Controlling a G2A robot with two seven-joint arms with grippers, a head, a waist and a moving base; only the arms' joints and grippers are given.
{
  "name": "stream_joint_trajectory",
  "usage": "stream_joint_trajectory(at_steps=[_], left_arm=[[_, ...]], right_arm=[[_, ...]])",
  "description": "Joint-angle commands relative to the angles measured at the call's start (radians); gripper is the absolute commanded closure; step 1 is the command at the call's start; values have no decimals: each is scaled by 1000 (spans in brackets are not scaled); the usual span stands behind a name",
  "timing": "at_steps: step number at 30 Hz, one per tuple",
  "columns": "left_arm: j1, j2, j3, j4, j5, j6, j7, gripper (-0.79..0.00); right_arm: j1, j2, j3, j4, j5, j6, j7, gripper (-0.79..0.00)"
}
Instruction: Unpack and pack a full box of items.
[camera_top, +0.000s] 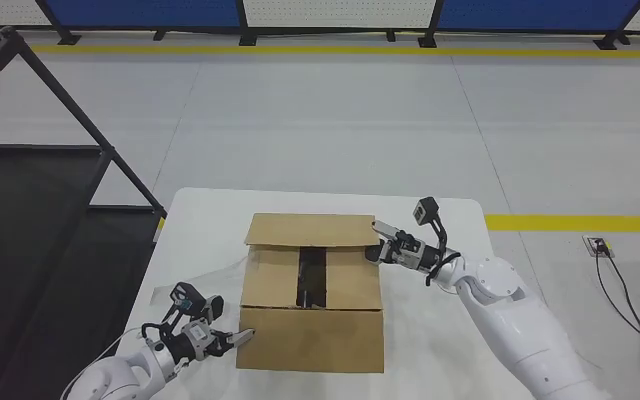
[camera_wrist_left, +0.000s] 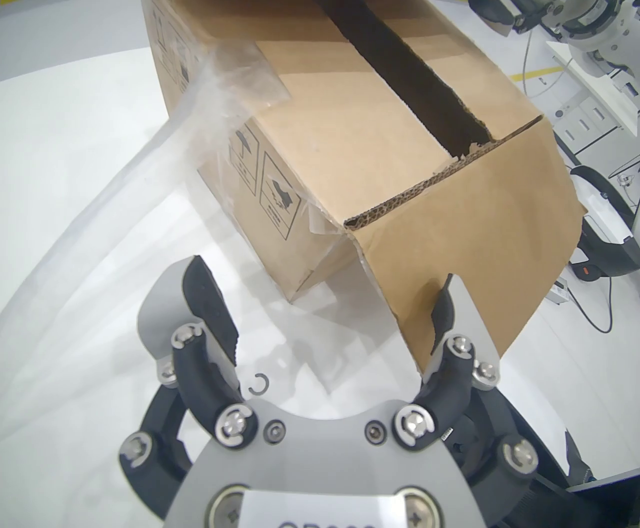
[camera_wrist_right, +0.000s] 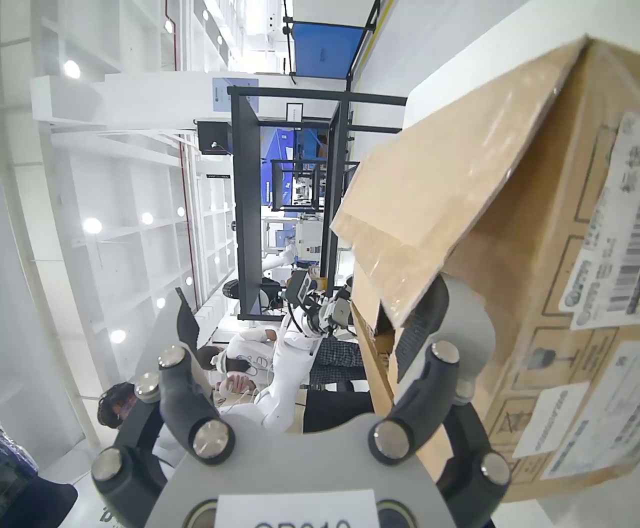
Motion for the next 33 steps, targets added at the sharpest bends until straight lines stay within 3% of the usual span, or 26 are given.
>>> stream_joint_trajectory(at_steps=[1, 6, 12, 26, 33], left_arm=[[1, 1, 2, -1, -1, 2, 2, -785], [5, 2, 11, -7, -8, 13, 2, -785], [5, 3, 23, -16, -10, 20, 0, -785], [5, 3, 23, -16, -10, 20, 0, -785], [16, 2, 43, -41, 26, 49, 20, -785]], right_arm=[[20, -7, -6, 13, 0, -5, -11, -785], [80, -29, -26, 70, -39, -19, -99, -785], [140, -60, -48, 165, -47, -121, -154, -785], [121, -62, -49, 136, -36, -112, -153, -785], [165, -85, -77, 135, -145, -80, -287, -785]])
